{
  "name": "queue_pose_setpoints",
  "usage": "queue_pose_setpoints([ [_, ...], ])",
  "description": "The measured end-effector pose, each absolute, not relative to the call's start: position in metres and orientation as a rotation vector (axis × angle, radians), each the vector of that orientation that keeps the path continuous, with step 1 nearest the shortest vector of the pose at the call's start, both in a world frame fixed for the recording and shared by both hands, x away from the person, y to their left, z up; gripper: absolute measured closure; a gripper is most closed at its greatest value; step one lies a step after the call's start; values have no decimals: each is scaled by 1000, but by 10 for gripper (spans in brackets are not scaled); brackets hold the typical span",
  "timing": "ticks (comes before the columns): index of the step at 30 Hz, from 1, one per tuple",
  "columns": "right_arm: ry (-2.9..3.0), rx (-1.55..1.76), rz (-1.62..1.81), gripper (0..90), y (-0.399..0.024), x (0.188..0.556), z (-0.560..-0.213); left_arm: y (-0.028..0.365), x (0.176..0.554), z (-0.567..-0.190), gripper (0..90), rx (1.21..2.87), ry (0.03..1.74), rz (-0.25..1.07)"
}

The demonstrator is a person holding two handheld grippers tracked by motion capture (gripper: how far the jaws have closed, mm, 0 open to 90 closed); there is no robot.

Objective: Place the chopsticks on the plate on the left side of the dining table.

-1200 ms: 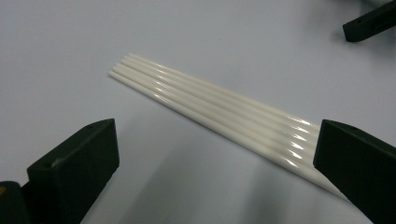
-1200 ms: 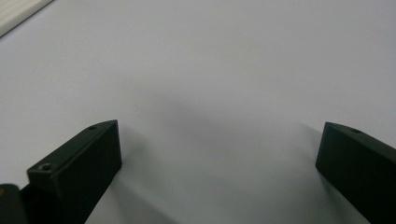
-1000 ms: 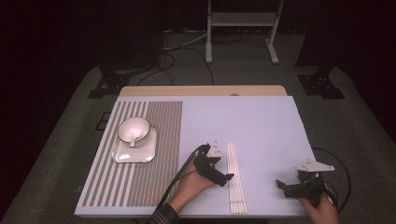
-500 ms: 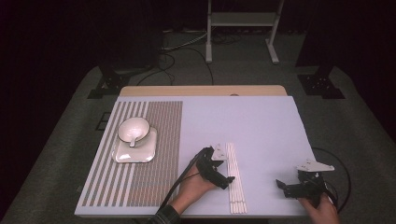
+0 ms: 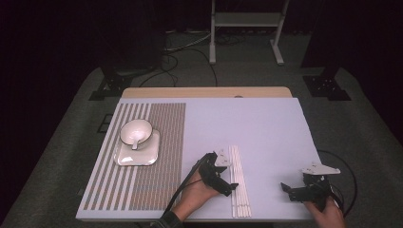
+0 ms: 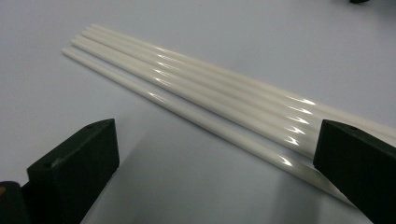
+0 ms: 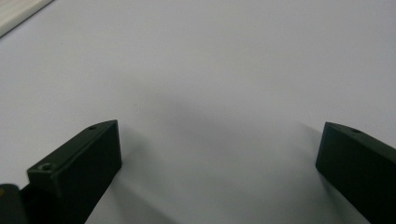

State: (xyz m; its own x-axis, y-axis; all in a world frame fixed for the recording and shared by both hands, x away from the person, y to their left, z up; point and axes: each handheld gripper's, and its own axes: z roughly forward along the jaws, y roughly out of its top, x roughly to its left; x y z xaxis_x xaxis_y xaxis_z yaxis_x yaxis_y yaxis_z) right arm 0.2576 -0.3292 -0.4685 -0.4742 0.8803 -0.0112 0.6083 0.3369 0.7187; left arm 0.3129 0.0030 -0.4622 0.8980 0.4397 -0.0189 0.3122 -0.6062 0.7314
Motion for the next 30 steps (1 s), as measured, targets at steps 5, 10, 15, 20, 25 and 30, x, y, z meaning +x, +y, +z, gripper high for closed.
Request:
queue_pose_setpoints([
  [5,2207,1311,927,0,-329,258,-468,8,298,-458,0,2252,521,189],
  [10,2207,1310,927,0,-329,258,-468,12,282,-456,0,2248,524,179],
  [15,2208,1310,927,0,-329,258,-468,13,270,-457,0,2228,536,166],
  [20,2207,1311,927,0,-329,258,-468,10,259,-460,0,2224,528,148],
  [25,2208,1310,927,0,-329,258,-468,8,251,-464,0,2238,515,141],
  [30,2207,1311,928,0,-329,258,-468,8,247,-464,0,2236,513,140],
])
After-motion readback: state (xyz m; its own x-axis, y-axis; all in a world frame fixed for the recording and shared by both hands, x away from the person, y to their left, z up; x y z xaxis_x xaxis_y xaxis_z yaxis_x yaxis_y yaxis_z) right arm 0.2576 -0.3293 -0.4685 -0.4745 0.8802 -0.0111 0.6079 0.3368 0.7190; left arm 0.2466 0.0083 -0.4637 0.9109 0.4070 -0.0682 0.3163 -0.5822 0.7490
